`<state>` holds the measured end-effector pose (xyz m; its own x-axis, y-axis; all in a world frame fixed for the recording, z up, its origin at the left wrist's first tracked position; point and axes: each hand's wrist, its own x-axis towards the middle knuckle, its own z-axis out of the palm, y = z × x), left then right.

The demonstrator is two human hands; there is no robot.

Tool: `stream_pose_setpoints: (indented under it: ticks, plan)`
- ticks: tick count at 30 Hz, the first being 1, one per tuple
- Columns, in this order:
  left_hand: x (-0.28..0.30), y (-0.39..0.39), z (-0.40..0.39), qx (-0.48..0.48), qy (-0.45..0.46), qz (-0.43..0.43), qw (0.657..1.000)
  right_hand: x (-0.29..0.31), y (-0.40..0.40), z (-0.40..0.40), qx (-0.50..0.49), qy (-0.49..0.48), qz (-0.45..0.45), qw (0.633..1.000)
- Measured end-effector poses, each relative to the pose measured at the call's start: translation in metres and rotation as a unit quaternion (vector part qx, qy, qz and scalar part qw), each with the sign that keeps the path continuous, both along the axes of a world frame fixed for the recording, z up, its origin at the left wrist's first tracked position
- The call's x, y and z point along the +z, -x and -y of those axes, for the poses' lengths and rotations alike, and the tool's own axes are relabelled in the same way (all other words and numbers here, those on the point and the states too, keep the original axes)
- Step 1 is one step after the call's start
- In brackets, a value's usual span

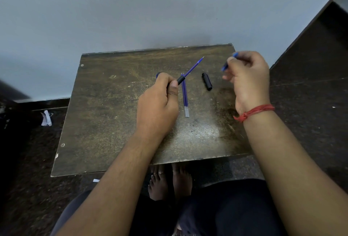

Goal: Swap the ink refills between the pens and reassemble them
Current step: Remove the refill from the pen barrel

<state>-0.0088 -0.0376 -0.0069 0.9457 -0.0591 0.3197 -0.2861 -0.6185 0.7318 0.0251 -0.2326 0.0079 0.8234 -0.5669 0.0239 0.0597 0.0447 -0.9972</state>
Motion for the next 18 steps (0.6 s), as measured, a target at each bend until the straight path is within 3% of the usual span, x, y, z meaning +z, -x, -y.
stream_pose_setpoints:
  ticks: [2, 4, 6, 11, 18]
  plan:
    - [0.001, 0.0, 0.0, 0.002, 0.0, -0.001, 1.0, -0.006, -0.001, 0.002, 0.027, 0.176, -0.071, 0.982]
    - [0.001, 0.001, 0.0, 0.005, 0.001, -0.005, 1.0, -0.011, 0.0, 0.004, 0.055, 0.331, -0.127, 0.933]
    - [0.001, 0.001, 0.001, 0.007, 0.002, -0.008, 1.0, -0.017, -0.002, 0.004, 0.075, 0.411, -0.159, 0.895]
    - [0.002, 0.001, 0.001, 0.009, 0.002, -0.007, 1.0, -0.02, -0.004, -0.002, 0.088, 0.465, -0.196, 0.859]
    - [0.002, 0.001, 0.001, 0.009, 0.006, -0.007, 1.0, -0.024, -0.006, 0.001, 0.082, 0.46, -0.194, 0.863]
